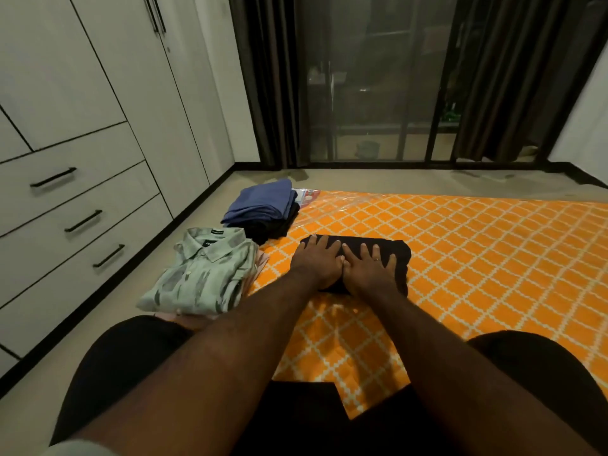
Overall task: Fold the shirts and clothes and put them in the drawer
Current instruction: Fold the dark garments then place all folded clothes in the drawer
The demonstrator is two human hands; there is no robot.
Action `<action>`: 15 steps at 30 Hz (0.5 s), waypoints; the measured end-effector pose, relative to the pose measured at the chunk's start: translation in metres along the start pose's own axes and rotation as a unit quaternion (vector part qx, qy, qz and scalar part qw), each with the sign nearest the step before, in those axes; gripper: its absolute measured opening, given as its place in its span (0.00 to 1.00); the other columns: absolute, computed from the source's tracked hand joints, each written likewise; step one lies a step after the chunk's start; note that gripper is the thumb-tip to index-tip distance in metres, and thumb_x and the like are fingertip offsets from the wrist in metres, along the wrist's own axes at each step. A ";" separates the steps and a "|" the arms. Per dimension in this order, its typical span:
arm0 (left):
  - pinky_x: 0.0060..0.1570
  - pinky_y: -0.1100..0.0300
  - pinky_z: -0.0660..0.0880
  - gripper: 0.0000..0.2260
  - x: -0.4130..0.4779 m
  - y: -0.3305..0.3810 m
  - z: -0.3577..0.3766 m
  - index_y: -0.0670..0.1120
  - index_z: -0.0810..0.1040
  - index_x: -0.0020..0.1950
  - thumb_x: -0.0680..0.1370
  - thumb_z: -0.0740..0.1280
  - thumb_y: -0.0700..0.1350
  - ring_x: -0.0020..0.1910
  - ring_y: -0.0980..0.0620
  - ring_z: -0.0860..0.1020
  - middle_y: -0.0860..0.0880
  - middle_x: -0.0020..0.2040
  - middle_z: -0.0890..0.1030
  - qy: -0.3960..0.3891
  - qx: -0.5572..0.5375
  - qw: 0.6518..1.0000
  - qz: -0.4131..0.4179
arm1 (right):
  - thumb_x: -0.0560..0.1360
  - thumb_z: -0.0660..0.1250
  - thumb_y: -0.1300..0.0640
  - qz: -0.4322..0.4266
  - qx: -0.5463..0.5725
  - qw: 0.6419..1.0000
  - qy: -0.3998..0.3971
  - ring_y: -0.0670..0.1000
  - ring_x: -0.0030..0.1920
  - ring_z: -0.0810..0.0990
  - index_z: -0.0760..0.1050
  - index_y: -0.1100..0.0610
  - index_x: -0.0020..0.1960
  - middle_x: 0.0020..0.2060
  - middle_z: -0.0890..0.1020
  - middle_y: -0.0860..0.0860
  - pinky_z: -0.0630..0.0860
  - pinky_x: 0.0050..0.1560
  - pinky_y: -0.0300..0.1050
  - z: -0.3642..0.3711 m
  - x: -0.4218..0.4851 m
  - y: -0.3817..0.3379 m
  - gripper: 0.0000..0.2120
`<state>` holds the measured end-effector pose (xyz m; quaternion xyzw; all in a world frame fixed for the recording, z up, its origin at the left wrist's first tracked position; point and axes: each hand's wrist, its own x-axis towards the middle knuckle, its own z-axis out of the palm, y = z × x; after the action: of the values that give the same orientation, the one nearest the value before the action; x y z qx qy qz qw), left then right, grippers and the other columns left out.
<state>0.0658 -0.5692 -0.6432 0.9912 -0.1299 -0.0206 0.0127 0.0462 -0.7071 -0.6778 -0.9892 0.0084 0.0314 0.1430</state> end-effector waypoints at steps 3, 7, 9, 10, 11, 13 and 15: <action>0.77 0.41 0.56 0.26 -0.027 -0.006 -0.016 0.52 0.55 0.83 0.85 0.48 0.59 0.82 0.40 0.50 0.44 0.83 0.53 0.011 0.008 1.000 -0.005 | 0.85 0.40 0.39 -0.003 -0.004 1.000 0.009 0.59 0.83 0.40 0.44 0.38 0.82 0.84 0.47 0.52 0.36 0.77 0.70 -0.007 -0.018 -0.007 0.26; 0.75 0.40 0.58 0.27 -0.063 -0.020 -0.026 0.53 0.55 0.83 0.85 0.49 0.61 0.82 0.40 0.51 0.44 0.83 0.53 0.016 0.018 1.000 -0.019 | 0.85 0.42 0.40 -0.006 -0.011 1.000 0.010 0.60 0.82 0.41 0.45 0.39 0.82 0.83 0.48 0.54 0.38 0.77 0.71 -0.017 -0.044 -0.021 0.26; 0.75 0.40 0.58 0.28 -0.078 -0.027 -0.029 0.53 0.55 0.83 0.84 0.49 0.62 0.81 0.40 0.51 0.44 0.83 0.53 0.019 0.023 0.999 -0.028 | 0.85 0.42 0.41 -0.012 -0.013 1.000 0.011 0.60 0.82 0.41 0.45 0.39 0.83 0.83 0.49 0.54 0.39 0.77 0.71 -0.022 -0.056 -0.029 0.26; 0.76 0.40 0.58 0.28 -0.085 -0.030 -0.030 0.53 0.55 0.83 0.84 0.49 0.63 0.81 0.40 0.52 0.44 0.83 0.53 0.022 0.024 0.999 -0.031 | 0.85 0.42 0.41 -0.014 -0.014 1.000 0.013 0.60 0.82 0.41 0.45 0.40 0.83 0.83 0.49 0.54 0.39 0.77 0.71 -0.025 -0.063 -0.034 0.26; 0.76 0.41 0.58 0.29 -0.091 -0.033 -0.031 0.53 0.55 0.83 0.84 0.49 0.63 0.81 0.40 0.52 0.43 0.83 0.54 0.024 0.020 0.999 -0.034 | 0.85 0.42 0.41 -0.015 -0.016 1.000 0.014 0.60 0.82 0.42 0.46 0.39 0.83 0.83 0.50 0.54 0.39 0.77 0.71 -0.029 -0.068 -0.039 0.26; 0.76 0.40 0.59 0.29 -0.105 -0.037 -0.036 0.53 0.55 0.82 0.84 0.50 0.63 0.81 0.40 0.52 0.43 0.83 0.54 0.026 0.008 0.999 -0.039 | 0.85 0.43 0.41 -0.021 -0.019 1.000 0.012 0.60 0.82 0.42 0.46 0.39 0.83 0.83 0.50 0.54 0.39 0.77 0.71 -0.037 -0.078 -0.049 0.26; 0.76 0.40 0.59 0.29 -0.118 -0.040 -0.043 0.54 0.54 0.83 0.84 0.51 0.63 0.82 0.41 0.51 0.43 0.83 0.52 0.025 -0.002 0.999 -0.044 | 0.85 0.43 0.41 -0.028 -0.023 0.999 0.010 0.61 0.82 0.42 0.47 0.39 0.83 0.83 0.50 0.54 0.39 0.76 0.72 -0.047 -0.086 -0.061 0.26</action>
<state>-0.0361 -0.4990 -0.5975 0.9962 -0.0853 0.0034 0.0174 -0.0350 -0.6615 -0.6100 -0.9923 -0.0189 0.0173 0.1211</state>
